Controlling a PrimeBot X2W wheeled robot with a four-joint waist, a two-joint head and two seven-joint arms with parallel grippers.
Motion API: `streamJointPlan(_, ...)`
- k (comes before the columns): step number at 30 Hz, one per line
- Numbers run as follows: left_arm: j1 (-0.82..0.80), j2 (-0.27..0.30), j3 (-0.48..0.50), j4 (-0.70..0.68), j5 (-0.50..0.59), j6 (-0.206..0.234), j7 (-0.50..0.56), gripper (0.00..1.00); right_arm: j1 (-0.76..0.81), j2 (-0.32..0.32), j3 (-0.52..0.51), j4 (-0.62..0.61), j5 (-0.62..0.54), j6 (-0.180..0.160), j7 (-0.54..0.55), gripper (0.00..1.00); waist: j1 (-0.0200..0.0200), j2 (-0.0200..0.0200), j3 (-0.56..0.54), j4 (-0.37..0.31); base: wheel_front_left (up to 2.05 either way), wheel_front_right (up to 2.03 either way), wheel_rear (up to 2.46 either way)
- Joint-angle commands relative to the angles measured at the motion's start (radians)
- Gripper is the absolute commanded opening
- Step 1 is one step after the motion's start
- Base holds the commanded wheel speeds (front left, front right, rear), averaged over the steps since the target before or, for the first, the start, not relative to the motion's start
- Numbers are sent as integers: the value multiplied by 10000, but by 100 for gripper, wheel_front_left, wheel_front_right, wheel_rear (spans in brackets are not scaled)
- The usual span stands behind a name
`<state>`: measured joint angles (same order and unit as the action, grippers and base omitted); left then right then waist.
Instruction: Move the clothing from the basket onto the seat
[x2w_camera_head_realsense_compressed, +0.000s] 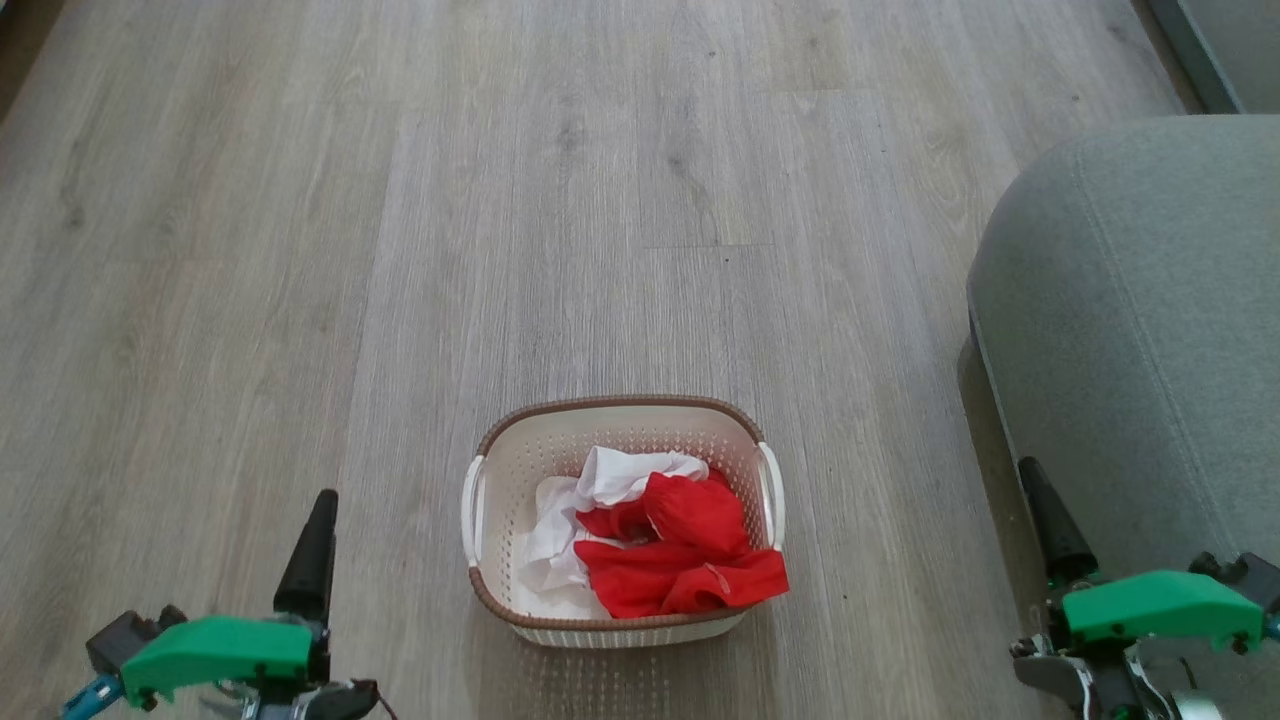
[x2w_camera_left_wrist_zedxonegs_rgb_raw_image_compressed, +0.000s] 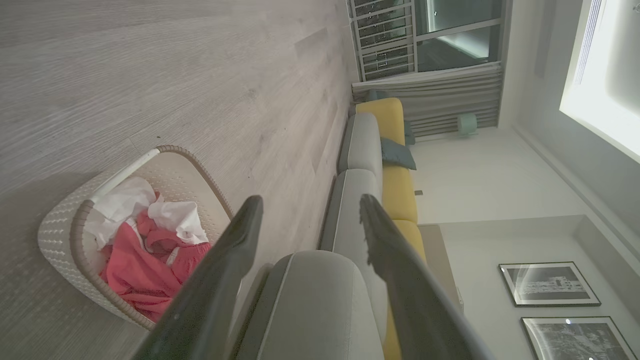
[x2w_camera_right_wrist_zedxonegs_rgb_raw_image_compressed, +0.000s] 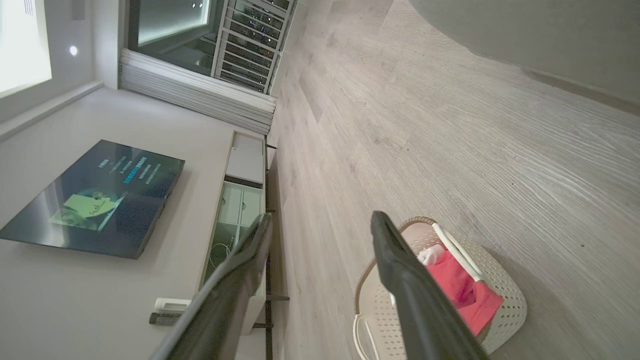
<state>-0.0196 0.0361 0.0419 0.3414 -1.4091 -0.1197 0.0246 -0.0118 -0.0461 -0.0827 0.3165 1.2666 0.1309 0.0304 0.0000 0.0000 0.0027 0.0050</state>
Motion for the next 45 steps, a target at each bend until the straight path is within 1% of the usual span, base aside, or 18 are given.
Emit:
streamJointPlan(1,-567,66,156,-334,329,15,-118,100,-530,-209,125,-408,-425,0,-134,100,0,0,-2,-3,0,0,0)
streamJointPlan(10,-554,73,49,-586,1885,306,-382,100,-622,-408,476,-529,-2044,-1,-402,100,0,0,-10,15,0,0,0)
streamJointPlan(21,-524,82,-164,-875,3763,625,-704,100,-742,-679,971,-517,-3608,-1,-729,100,0,0,-60,80,0,0,0)
streamJointPlan(34,-457,92,-529,-1181,6068,941,-1084,100,-705,-796,1472,-368,-5210,-1,-1115,100,0,0,-100,110,0,0,0)
streamJointPlan(45,-428,100,-533,-1295,7403,1137,-1377,100,-700,-909,1829,-283,-6290,-1,-1412,100,0,0,-92,41,0,0,0)
